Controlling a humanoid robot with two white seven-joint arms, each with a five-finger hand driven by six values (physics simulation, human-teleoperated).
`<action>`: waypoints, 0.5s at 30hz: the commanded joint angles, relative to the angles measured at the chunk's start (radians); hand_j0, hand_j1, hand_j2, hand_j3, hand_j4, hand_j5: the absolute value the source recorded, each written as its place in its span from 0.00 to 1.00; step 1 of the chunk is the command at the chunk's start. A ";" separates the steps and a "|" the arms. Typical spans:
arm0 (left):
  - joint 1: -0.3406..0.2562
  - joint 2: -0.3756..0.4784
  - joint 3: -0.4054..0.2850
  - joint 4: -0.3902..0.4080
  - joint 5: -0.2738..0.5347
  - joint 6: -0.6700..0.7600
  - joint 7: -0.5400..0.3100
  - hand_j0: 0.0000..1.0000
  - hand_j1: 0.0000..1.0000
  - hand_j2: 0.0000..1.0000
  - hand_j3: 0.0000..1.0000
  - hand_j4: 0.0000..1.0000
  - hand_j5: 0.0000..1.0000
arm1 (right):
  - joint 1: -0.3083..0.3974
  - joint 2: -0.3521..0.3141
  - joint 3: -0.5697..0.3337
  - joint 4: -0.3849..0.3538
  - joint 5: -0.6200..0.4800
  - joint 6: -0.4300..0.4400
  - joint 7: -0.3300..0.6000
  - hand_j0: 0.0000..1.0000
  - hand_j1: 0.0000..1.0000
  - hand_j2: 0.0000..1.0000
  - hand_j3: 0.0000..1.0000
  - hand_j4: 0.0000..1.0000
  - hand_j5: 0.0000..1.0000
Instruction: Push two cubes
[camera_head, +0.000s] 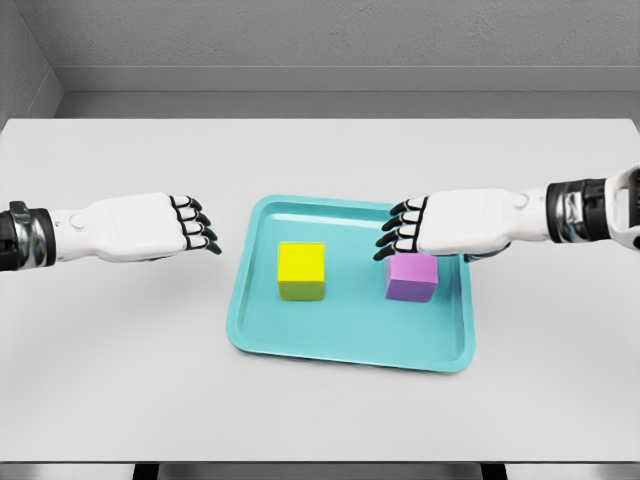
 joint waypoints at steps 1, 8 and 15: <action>0.000 0.001 0.001 0.000 0.004 0.002 0.000 0.83 0.83 0.83 0.83 0.83 0.83 | -0.002 0.000 -0.003 -0.006 -0.001 0.003 0.000 0.99 0.99 0.99 0.99 0.99 0.99; 0.000 0.005 0.001 0.000 0.004 0.002 0.000 0.83 0.83 0.83 0.83 0.83 0.83 | 0.014 -0.164 -0.098 0.017 -0.112 0.003 0.000 0.95 0.95 0.95 0.95 0.95 0.95; 0.000 0.002 0.001 0.002 0.004 0.002 0.000 0.83 0.83 0.83 0.83 0.83 0.83 | 0.092 -0.144 -0.089 0.060 -0.072 0.003 0.000 0.88 0.88 0.88 0.88 0.88 0.88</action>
